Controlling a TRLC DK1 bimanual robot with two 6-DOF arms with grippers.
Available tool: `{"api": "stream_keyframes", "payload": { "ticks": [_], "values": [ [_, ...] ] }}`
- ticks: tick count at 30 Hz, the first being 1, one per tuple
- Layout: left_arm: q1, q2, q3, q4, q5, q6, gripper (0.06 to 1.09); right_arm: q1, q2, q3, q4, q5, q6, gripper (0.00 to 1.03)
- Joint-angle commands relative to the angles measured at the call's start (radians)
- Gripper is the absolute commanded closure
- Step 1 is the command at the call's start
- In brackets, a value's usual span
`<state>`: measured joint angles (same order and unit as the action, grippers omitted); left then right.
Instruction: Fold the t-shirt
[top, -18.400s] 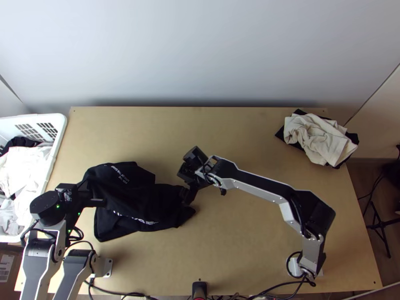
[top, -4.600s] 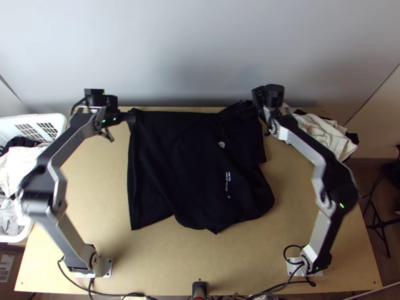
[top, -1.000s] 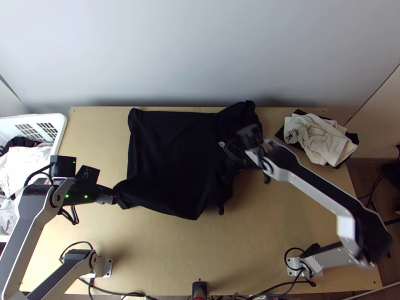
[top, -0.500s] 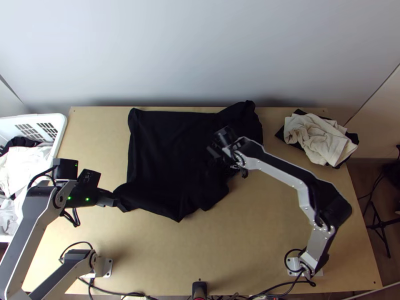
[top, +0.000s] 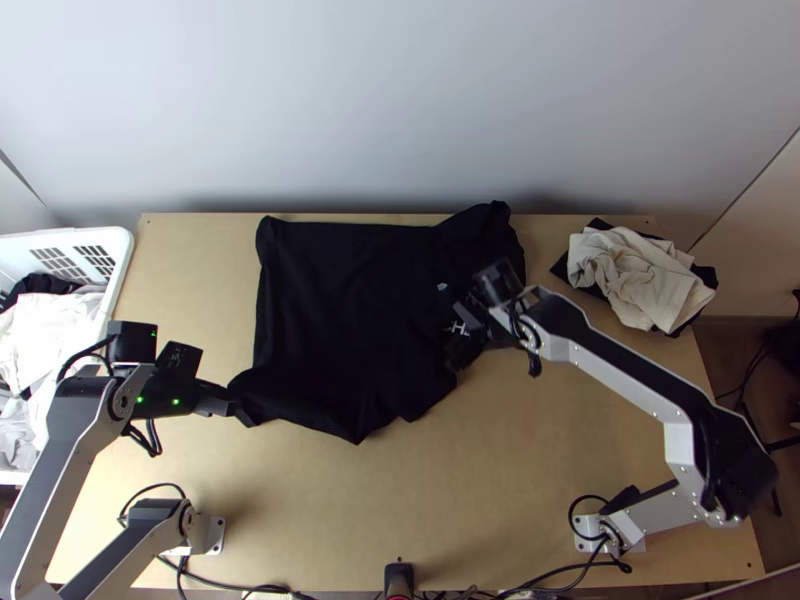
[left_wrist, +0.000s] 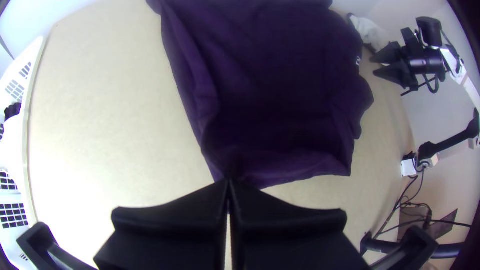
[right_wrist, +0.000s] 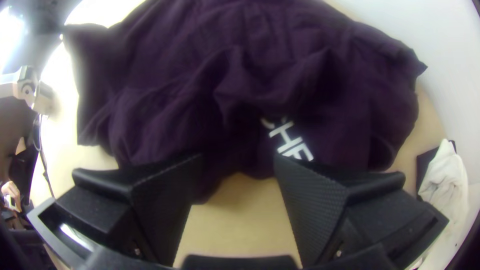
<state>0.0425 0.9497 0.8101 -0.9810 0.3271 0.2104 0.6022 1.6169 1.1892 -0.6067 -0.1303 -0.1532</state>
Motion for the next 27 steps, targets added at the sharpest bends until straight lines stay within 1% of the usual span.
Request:
{"api": "stream_keyframes", "payload": {
  "ticks": [1, 13, 16, 24, 25, 27],
  "values": [
    [0.0, -0.015, -0.012, 0.004, 0.009, 0.003, 1.05, 0.036, -0.04, -0.125, -0.028, -0.019, 0.004, 0.37],
    [-0.001, -0.045, -0.028, -0.004, 0.012, 0.006, 1.05, 0.067, 0.072, -0.115, -0.024, -0.052, 0.004, 0.37],
    [-0.001, -0.045, -0.032, -0.002, 0.012, 0.006, 1.05, 0.068, 0.09, -0.111, -0.022, -0.06, 0.004, 0.41],
    [-0.001, -0.046, -0.038, -0.001, 0.013, 0.006, 1.05, 0.08, 0.103, -0.068, -0.022, -0.077, -0.002, 0.42],
    [-0.001, -0.048, -0.038, -0.001, 0.013, 0.006, 1.05, 0.082, 0.106, -0.06, -0.022, -0.078, -0.003, 0.44],
    [-0.001, -0.052, -0.042, -0.002, 0.013, 0.004, 1.05, 0.087, 0.121, -0.042, -0.022, -0.089, -0.013, 0.65]
  ]
}}
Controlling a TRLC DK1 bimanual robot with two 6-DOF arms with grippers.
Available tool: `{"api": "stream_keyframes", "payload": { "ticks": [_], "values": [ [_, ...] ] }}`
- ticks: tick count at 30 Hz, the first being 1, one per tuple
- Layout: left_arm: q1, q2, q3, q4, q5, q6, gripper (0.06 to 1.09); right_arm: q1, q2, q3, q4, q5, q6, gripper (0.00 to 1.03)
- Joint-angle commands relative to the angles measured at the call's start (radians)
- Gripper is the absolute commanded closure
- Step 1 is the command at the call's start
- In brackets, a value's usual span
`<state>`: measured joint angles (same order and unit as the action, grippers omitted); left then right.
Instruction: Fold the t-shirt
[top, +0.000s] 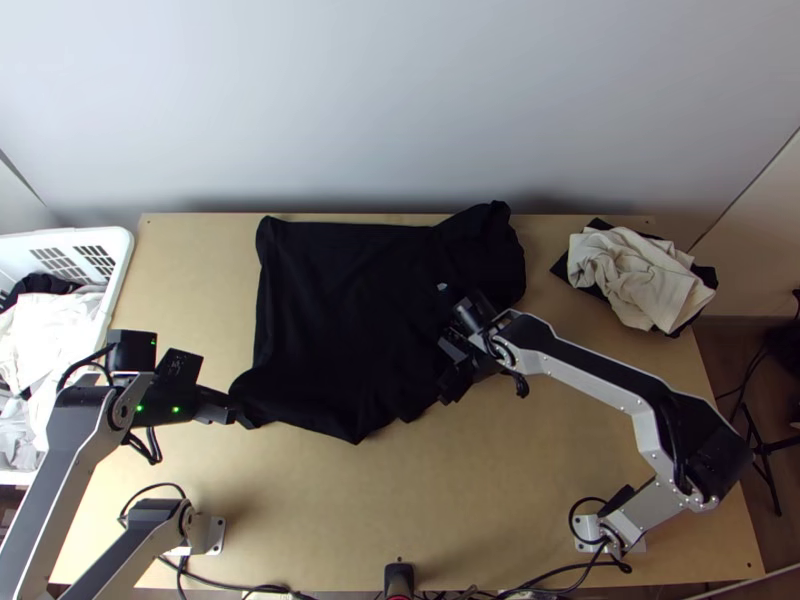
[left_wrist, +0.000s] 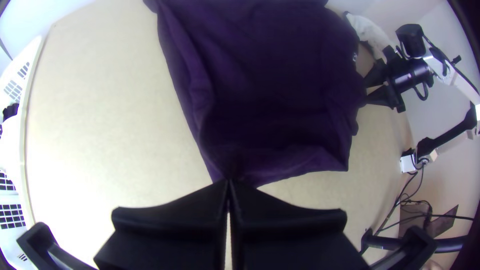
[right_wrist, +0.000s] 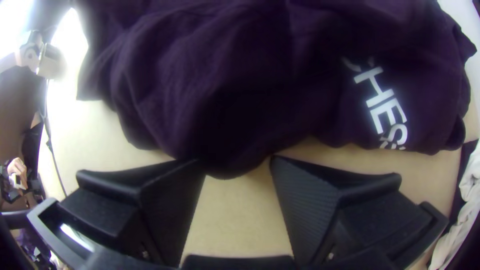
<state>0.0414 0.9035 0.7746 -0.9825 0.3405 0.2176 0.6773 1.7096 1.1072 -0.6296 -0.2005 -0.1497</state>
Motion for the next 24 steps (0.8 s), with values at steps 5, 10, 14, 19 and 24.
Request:
{"api": "stream_keyframes", "payload": {
  "ticks": [5, 10, 14, 19, 24],
  "values": [
    [0.0, -0.011, -0.003, -0.005, -0.001, -0.003, 1.05, 0.021, 0.031, 0.049, -0.001, -0.036, -0.036, 1.0],
    [0.002, -0.015, 0.009, -0.012, -0.001, -0.001, 1.05, -0.002, -0.048, -0.007, -0.025, -0.034, -0.045, 1.0],
    [0.002, -0.04, 0.032, -0.045, -0.003, 0.0, 1.05, -0.055, -0.199, -0.07, -0.116, -0.036, -0.068, 1.0],
    [0.005, -0.091, 0.049, -0.114, -0.001, 0.031, 1.05, -0.091, -0.392, -0.11, -0.352, -0.043, -0.128, 1.0],
    [0.005, -0.106, 0.06, -0.191, 0.002, 0.075, 1.05, -0.041, -0.512, -0.101, -0.564, -0.043, -0.149, 1.0]
  ]
}}
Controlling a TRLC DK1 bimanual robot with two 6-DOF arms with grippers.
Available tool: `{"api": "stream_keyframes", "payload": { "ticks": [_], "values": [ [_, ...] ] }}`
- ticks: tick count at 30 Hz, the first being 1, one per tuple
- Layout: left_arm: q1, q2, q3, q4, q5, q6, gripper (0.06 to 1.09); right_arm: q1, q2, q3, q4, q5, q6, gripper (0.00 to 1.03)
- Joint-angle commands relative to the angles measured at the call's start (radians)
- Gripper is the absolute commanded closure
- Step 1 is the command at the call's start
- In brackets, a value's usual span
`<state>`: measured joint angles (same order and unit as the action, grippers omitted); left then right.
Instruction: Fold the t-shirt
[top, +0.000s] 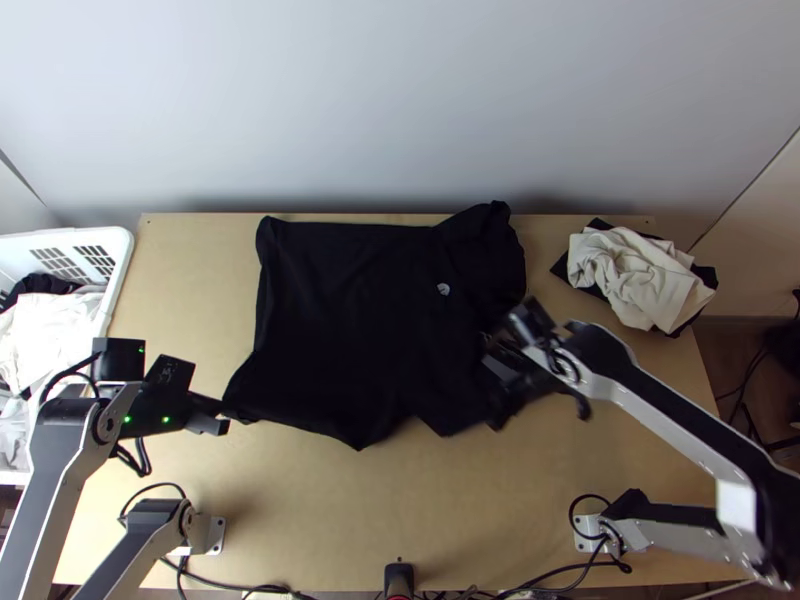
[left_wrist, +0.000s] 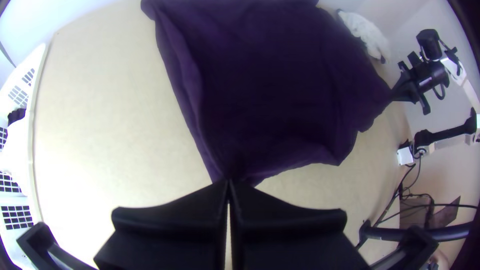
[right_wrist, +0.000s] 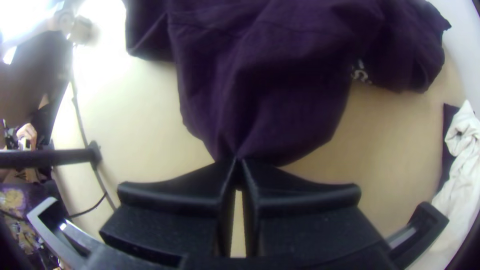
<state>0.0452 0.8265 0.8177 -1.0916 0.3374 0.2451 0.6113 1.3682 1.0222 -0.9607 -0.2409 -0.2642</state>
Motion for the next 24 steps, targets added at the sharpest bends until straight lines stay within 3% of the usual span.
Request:
{"api": "stream_keyframes", "payload": {
  "ticks": [1, 5, 11, 24],
  "values": [
    [0.001, -0.027, 0.015, -0.099, 0.009, 0.062, 1.05, 0.044, -0.182, -0.014, -0.263, -0.003, -0.033, 1.0],
    [0.001, -0.026, 0.001, -0.162, 0.012, 0.111, 1.05, 0.114, -0.204, -0.008, -0.339, -0.011, -0.017, 1.0],
    [0.001, -0.027, -0.02, -0.3, 0.017, 0.189, 1.05, 0.188, -0.201, -0.011, -0.451, -0.104, -0.007, 1.0],
    [0.001, -0.035, 0.037, -0.346, -0.006, 0.22, 1.05, 0.338, -0.208, -0.139, -0.504, -0.17, 0.011, 1.0]
  ]
}}
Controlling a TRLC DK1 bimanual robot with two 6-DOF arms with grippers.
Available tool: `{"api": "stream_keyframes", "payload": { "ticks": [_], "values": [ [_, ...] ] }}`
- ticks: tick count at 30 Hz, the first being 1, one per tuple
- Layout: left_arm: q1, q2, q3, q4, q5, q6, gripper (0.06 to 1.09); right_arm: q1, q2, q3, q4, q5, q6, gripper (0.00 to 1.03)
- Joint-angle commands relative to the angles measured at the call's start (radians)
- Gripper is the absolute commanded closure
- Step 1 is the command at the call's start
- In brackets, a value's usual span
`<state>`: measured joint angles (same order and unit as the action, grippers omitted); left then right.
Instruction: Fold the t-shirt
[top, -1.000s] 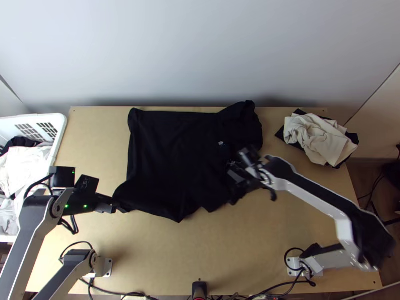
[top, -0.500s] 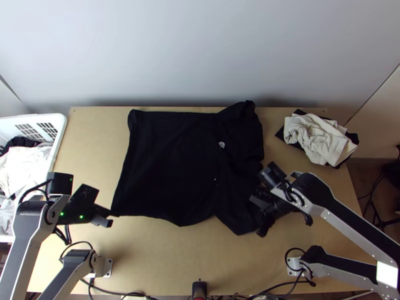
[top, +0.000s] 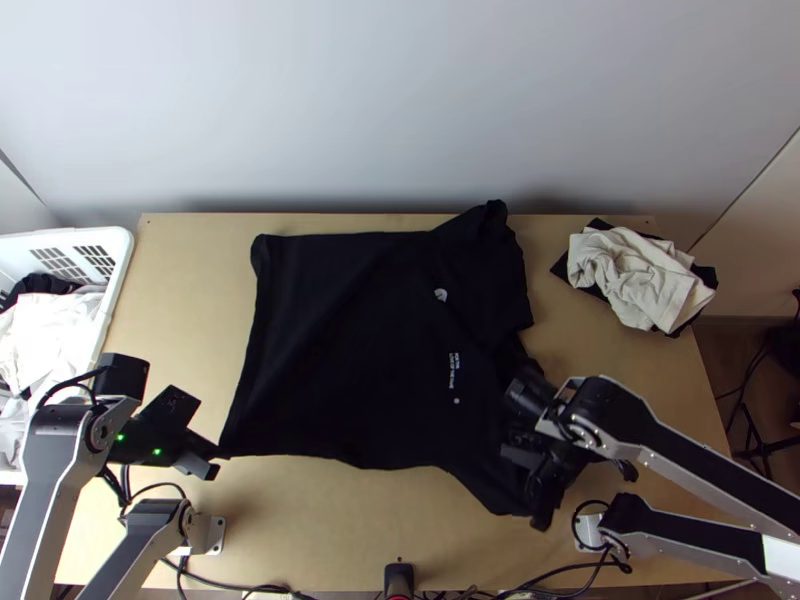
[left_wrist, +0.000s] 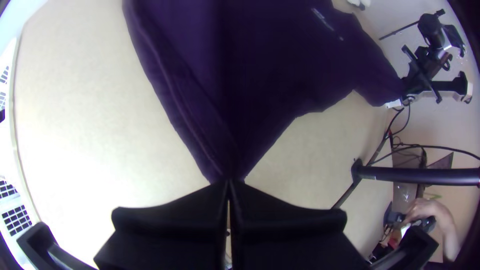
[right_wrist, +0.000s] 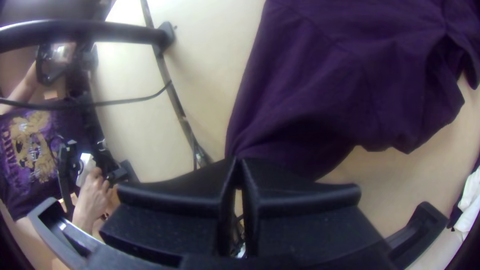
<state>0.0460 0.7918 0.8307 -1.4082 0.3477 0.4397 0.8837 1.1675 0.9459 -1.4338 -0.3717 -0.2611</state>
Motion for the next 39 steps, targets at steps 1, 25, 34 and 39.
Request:
{"api": "stream_keyframes", "payload": {
  "ticks": [1, 25, 34, 39],
  "values": [
    [-0.001, 0.003, 0.03, -0.034, -0.019, 0.025, 1.05, 0.074, -0.009, -0.062, -0.031, -0.055, 0.008, 1.0],
    [-0.009, 0.173, 0.071, 0.0, -0.018, 0.067, 0.99, 0.123, 0.014, -0.064, 0.0, -0.24, 0.052, 0.78],
    [0.015, 0.248, 0.208, 0.003, -0.003, 0.057, 0.3, -0.028, 0.061, 0.114, 0.007, -0.205, 0.052, 0.16],
    [0.1, 0.317, 0.317, 0.109, 0.071, 0.002, 0.24, -0.184, 0.103, 0.277, 0.007, -0.202, 0.065, 0.04]
  ]
}}
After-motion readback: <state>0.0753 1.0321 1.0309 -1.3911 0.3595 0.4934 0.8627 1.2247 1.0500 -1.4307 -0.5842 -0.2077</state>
